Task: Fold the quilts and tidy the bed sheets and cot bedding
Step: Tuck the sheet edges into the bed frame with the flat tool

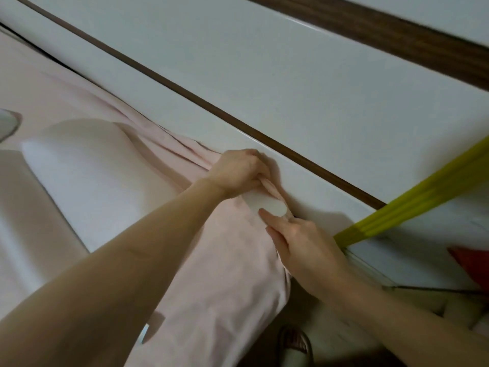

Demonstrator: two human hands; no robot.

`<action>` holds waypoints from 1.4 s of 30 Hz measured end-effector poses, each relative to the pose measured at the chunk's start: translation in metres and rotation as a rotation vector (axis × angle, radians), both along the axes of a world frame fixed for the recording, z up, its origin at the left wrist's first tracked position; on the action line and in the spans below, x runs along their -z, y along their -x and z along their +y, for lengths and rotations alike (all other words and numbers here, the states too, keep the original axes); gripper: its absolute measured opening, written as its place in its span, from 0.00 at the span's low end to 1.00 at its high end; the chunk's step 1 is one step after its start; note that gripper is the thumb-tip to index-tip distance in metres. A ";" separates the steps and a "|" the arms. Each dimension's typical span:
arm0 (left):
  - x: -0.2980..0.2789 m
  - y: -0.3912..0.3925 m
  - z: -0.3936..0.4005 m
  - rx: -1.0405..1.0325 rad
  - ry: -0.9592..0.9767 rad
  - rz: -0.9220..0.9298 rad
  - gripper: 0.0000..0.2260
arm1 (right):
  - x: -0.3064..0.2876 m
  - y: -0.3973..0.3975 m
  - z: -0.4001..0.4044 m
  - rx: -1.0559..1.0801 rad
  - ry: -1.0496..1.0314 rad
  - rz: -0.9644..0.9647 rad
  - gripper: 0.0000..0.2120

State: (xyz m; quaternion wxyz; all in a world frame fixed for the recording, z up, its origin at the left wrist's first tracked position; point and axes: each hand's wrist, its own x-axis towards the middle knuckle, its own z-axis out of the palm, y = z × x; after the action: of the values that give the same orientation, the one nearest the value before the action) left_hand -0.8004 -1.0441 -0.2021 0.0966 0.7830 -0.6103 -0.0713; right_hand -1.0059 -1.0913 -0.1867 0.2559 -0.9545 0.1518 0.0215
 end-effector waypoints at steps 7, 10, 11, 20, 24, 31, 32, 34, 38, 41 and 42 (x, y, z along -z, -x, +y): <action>0.002 -0.002 -0.012 0.009 -0.097 0.201 0.10 | 0.032 -0.034 0.001 0.169 0.075 0.215 0.16; 0.009 -0.006 -0.005 0.015 -0.114 0.234 0.11 | 0.034 -0.050 0.009 0.234 0.097 0.120 0.17; 0.011 -0.008 0.000 0.007 -0.094 0.231 0.12 | 0.034 -0.055 0.013 0.223 0.122 0.126 0.17; 0.047 -0.048 0.066 -0.477 -0.353 0.035 0.15 | 0.027 -0.120 -0.008 0.031 0.282 0.328 0.16; 0.066 -0.027 0.074 -0.393 -0.413 0.219 0.14 | 0.026 -0.111 -0.008 -0.068 0.358 0.471 0.13; 0.094 -0.012 0.057 -0.183 -0.390 0.177 0.24 | 0.053 -0.125 -0.013 0.043 0.326 0.564 0.16; 0.096 -0.013 0.056 -0.217 -0.393 0.165 0.24 | 0.056 -0.127 -0.015 0.052 0.317 0.562 0.16; 0.098 -0.021 0.054 -0.287 -0.411 0.161 0.25 | 0.056 -0.125 -0.019 0.021 0.300 0.565 0.14; 0.101 -0.023 0.043 -0.265 -0.396 0.181 0.23 | 0.033 -0.108 -0.028 -0.012 0.368 0.515 0.10; 0.110 -0.034 0.038 -0.323 -0.337 0.236 0.23 | 0.032 -0.108 -0.032 0.004 0.397 0.418 0.11; 0.111 -0.039 0.039 -0.339 -0.306 0.234 0.22 | 0.035 -0.109 -0.028 -0.002 0.401 0.404 0.09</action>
State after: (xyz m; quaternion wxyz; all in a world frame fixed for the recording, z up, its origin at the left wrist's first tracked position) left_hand -0.7615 -1.0055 -0.3132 0.0572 0.8660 -0.4372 -0.2358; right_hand -0.8969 -1.1197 -0.2216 0.0266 -0.9625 0.2002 0.1812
